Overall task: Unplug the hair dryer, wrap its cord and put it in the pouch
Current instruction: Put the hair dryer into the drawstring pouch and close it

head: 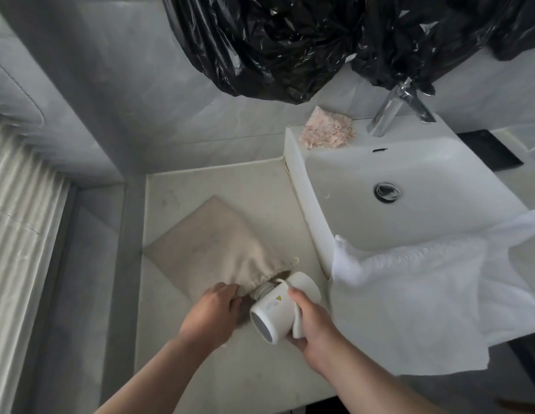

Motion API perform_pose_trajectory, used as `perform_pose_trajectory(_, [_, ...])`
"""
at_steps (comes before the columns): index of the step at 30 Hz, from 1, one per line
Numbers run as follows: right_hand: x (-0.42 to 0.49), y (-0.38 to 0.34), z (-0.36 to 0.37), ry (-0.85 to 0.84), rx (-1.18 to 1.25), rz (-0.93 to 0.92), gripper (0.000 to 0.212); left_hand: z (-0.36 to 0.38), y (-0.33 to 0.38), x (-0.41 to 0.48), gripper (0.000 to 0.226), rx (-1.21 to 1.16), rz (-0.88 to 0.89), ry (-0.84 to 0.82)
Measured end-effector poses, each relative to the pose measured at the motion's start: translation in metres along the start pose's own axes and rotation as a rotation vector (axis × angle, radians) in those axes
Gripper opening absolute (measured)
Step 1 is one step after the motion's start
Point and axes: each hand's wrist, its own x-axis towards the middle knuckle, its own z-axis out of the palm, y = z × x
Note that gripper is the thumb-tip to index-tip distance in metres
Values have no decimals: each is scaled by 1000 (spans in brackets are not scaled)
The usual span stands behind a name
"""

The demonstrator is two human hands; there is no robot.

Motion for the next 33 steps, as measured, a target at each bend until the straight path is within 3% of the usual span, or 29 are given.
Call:
perform_pose_trajectory(7, [16,-2,30,-21,69,-52,37,-5,9,-5,22,-109,-12,37])
perform_pose_trajectory(11, [25,-1,39,-132,106,-79,43,-5,12,-2,19,-135,-22,88])
perform_pose_trajectory(15, [30,4,40,-234,73,-80,45,-4,11,2,14,-69,-12,121])
perform_pose_trajectory(18, [39,7,42,-329,52,-72,31,-1,6,-2,26,-2,62,100])
perform_pose_trajectory(22, [42,8,49,-352,21,-39,33,4,2,-8,31,59,101,74])
perform_pose_trajectory(25, [37,0,46,-254,-239,-85,22,5,-6,-10,29,22,101,89])
perform_pose_trajectory(29, [37,-25,26,60,-918,-297,57,7,-13,-19,17,-49,-5,146])
perform_pose_trajectory(31, [42,-39,14,77,-1239,-557,78,8,-8,-26,25,-162,-293,188])
perform_pose_trajectory(33, [49,-54,13,-60,-1430,-658,98,11,-8,-29,32,-344,-653,161])
